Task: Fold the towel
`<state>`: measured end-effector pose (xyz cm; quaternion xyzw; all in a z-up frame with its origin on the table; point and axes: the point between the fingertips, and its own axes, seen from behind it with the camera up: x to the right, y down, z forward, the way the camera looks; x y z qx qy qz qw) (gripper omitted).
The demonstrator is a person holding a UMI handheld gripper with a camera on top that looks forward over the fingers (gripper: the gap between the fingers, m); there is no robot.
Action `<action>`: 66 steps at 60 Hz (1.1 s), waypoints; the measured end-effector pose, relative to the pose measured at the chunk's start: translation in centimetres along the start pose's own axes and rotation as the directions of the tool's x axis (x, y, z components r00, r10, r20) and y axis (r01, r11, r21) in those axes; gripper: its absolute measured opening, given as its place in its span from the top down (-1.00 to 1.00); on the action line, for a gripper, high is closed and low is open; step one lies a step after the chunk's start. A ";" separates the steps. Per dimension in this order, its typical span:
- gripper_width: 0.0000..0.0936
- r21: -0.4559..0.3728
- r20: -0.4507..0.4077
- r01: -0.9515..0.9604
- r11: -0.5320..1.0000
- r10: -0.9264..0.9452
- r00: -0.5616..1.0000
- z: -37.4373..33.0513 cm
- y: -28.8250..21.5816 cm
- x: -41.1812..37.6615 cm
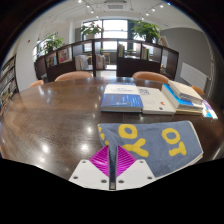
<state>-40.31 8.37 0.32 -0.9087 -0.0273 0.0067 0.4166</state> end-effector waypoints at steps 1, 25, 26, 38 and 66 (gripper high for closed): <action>0.88 0.005 0.008 -0.004 1.000 0.004 1.000 -0.4 -0.4 0.3; 0.83 0.133 -0.094 0.071 0.989 -0.059 0.994 -7.9 -9.2 22.6; 0.82 0.129 -0.091 0.068 0.989 -0.056 0.994 -7.5 -9.0 23.5; -0.32 0.036 -0.064 0.086 0.996 -0.084 0.994 -3.4 -4.6 29.3; -0.67 0.375 -0.034 -0.014 0.927 0.029 0.999 -24.8 -15.8 26.5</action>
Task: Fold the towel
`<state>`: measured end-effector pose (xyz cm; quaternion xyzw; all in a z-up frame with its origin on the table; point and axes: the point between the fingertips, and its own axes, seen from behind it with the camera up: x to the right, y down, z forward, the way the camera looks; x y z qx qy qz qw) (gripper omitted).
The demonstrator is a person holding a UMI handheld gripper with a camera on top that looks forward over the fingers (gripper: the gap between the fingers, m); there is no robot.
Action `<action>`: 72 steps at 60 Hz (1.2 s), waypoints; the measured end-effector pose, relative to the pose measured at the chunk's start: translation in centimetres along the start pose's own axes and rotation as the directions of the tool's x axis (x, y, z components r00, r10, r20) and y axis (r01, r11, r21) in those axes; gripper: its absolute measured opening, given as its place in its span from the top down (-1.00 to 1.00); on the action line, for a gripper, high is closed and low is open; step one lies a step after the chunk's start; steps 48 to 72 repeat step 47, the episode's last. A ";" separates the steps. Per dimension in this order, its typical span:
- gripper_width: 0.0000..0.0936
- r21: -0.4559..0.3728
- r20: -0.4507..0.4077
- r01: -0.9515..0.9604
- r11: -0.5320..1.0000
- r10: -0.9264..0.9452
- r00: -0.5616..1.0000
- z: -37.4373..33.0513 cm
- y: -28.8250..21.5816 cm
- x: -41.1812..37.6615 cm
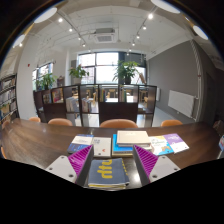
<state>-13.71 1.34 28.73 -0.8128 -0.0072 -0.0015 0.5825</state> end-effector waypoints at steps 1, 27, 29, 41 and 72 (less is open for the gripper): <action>-0.67 0.006 -0.007 -0.002 1.000 0.002 1.000 -0.8 -0.2 0.1; -0.70 -0.054 -0.102 -0.024 0.998 0.018 0.995 -16.5 6.9 -0.1; -0.70 -0.062 -0.107 -0.017 0.998 0.010 0.994 -17.2 7.3 -0.2; -0.72 -0.071 -0.114 -0.018 0.997 0.009 0.993 -19.6 8.9 -0.9; -0.72 -0.070 -0.122 -0.014 0.997 0.006 0.993 -20.3 9.1 -1.0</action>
